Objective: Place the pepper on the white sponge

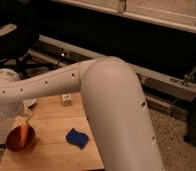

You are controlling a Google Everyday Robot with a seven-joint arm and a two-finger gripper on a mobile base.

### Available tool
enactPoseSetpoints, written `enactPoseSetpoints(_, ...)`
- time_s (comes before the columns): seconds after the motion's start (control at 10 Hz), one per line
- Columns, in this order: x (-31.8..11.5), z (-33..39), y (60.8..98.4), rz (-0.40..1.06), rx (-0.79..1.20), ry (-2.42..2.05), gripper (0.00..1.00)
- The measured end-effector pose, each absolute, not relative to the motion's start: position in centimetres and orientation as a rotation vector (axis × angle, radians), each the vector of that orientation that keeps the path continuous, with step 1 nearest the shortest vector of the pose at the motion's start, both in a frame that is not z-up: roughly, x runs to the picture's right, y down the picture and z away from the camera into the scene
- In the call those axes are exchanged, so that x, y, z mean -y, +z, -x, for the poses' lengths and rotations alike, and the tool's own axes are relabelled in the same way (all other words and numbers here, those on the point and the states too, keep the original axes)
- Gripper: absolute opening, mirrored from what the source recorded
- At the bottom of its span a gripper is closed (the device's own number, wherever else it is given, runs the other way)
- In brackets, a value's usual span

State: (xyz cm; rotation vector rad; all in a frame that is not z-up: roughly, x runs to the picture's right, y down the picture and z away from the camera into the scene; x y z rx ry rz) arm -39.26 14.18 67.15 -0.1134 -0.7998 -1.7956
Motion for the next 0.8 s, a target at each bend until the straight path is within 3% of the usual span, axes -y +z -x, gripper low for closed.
enactPoseSetpoints(0.8, -18.6, 38.5, 71.7, 0.275, 0.733, -1.674, 0.80)
